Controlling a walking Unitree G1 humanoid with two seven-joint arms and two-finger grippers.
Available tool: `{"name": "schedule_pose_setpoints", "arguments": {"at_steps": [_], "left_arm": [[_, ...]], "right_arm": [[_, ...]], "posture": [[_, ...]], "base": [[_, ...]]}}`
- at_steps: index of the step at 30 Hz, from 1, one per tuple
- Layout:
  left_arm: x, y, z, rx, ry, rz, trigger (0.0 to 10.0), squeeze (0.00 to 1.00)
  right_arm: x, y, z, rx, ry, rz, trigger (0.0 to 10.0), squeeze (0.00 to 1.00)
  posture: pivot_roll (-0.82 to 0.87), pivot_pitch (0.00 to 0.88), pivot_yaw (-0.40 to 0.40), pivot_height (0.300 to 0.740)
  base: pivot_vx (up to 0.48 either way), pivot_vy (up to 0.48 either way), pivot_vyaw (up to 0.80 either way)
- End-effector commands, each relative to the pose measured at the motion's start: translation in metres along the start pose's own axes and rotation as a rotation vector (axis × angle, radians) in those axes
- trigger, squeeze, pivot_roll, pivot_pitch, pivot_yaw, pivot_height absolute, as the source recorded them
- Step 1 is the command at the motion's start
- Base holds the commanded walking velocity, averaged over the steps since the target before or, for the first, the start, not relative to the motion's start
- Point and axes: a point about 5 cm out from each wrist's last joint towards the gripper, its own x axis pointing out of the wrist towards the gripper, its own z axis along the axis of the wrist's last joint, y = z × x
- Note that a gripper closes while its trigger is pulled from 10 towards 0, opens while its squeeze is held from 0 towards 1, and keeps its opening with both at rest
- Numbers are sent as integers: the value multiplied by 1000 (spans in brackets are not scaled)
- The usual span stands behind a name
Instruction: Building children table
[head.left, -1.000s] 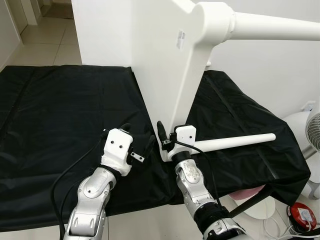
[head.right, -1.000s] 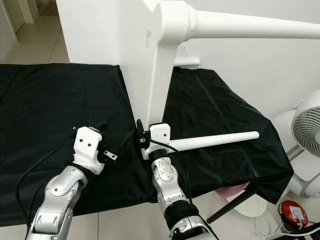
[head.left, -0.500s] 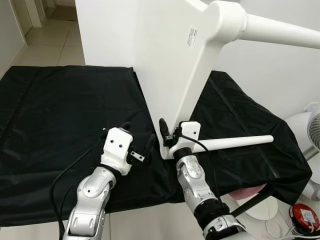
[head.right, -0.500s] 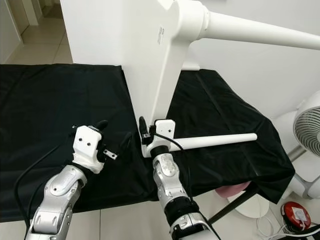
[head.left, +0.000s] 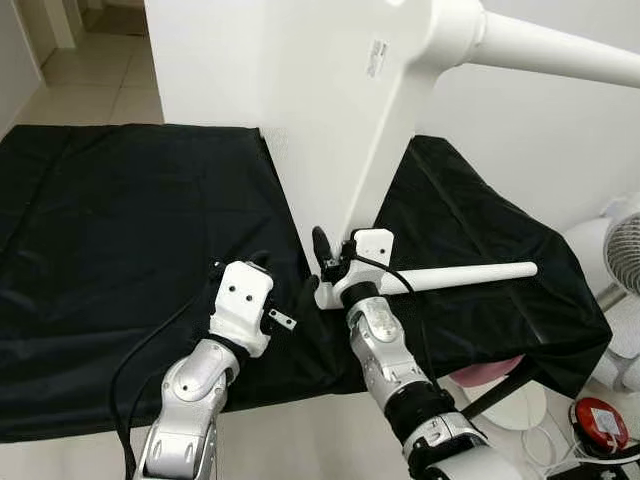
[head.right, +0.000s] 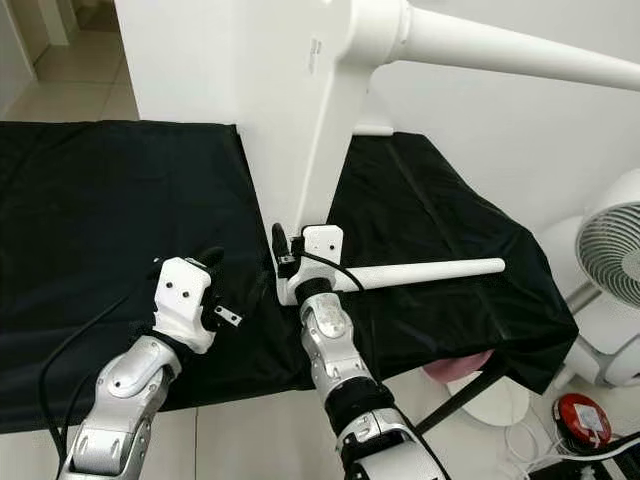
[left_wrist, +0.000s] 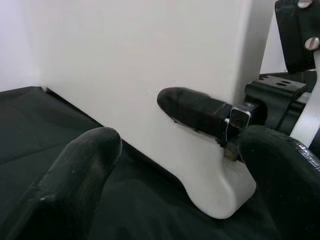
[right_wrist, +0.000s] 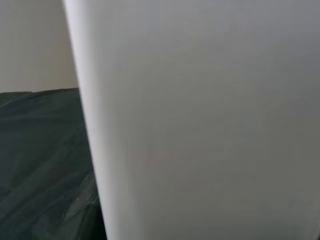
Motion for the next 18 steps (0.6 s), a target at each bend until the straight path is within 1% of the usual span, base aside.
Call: {"name": "schedule_pose_setpoints", "arguments": {"at_steps": [1, 2, 4, 8, 11, 14, 15, 16, 17, 18], "left_arm": [[0, 0, -1, -7, 14, 73, 10000, 0], [0, 0, -2, -11, 14, 72, 10000, 0], [0, 0, -2, -11, 14, 72, 10000, 0], [1, -2, -1, -12, 14, 60, 10000, 0], [3, -3, 0, -4, 18, 32, 10000, 0], [4, -4, 1, -12, 24, 13, 10000, 0], [4, -6, 3, -14, 19, -17, 10000, 0], [4, -7, 6, -10, 14, -37, 10000, 0], [4, -7, 6, -10, 14, -37, 10000, 0], [4, -8, 7, -6, 11, -48, 10000, 0]], "right_arm": [[20, 68, 27, 151, -104, 131, 10000, 0], [20, 65, 26, 147, -105, 123, 10000, 1000], [20, 65, 26, 147, -105, 123, 10000, 1000], [20, 59, 27, 146, -109, 109, 10000, 1000], [17, 49, 26, 115, -116, 91, 10000, 1000], [16, 46, 25, 106, -117, 88, 10000, 1000], [14, 42, 25, 88, -117, 100, 10000, 1000], [12, 39, 25, 71, -120, 109, 10000, 51], [12, 39, 25, 71, -120, 109, 10000, 51], [11, 37, 25, 60, -121, 115, 10000, 0]], "posture": [[87, 0, -110, 740], [86, 0, -109, 740], [86, 0, -109, 740], [80, 0, -107, 740], [75, 0, -102, 740], [78, 0, -105, 740], [78, 0, -105, 740], [75, 0, -106, 740], [75, 0, -106, 740], [75, 0, -106, 740]], "base": [[0, 0, 0], [0, 0, 0], [0, 0, 0], [0, 0, 0], [0, 0, 0], [0, 0, 0], [0, 0, 0], [0, 0, 0], [0, 0, 0], [0, 0, 0]]}}
